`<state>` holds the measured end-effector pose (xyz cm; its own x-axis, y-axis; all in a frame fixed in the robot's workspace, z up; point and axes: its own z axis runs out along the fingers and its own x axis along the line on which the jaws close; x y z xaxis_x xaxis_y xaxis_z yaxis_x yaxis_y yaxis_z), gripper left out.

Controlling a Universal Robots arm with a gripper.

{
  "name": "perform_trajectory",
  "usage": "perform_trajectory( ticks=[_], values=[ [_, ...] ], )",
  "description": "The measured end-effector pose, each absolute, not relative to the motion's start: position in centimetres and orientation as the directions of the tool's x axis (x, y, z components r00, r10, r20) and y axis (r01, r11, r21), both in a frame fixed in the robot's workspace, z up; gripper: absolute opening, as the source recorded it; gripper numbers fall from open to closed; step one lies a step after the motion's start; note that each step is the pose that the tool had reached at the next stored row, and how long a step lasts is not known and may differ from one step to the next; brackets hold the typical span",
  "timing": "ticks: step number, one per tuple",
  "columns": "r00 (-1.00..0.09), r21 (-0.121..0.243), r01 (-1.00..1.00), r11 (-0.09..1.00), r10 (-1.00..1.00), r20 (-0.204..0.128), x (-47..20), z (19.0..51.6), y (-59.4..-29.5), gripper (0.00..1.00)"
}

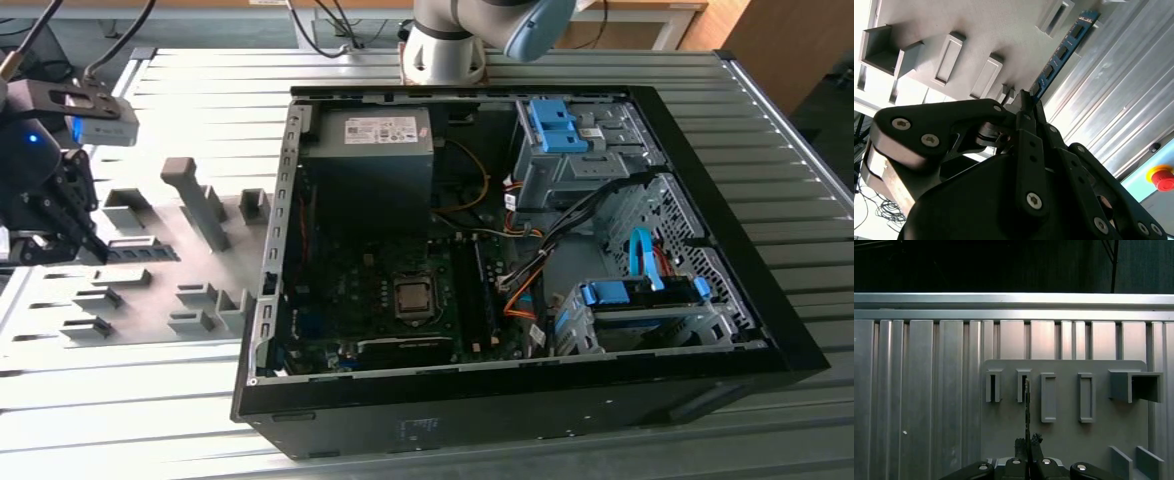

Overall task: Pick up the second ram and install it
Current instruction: 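Pick up the second ram and move it above second insertion slot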

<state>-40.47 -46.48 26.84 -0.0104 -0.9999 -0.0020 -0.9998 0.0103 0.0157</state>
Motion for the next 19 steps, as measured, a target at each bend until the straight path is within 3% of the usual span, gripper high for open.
perform_trajectory(
  ticks=[19],
  values=[
    [-0.01, 0.016, -1.0, 0.01, -1.0, -0.002, -40.47, 27.34, -46.48, 0.14]
  ],
)
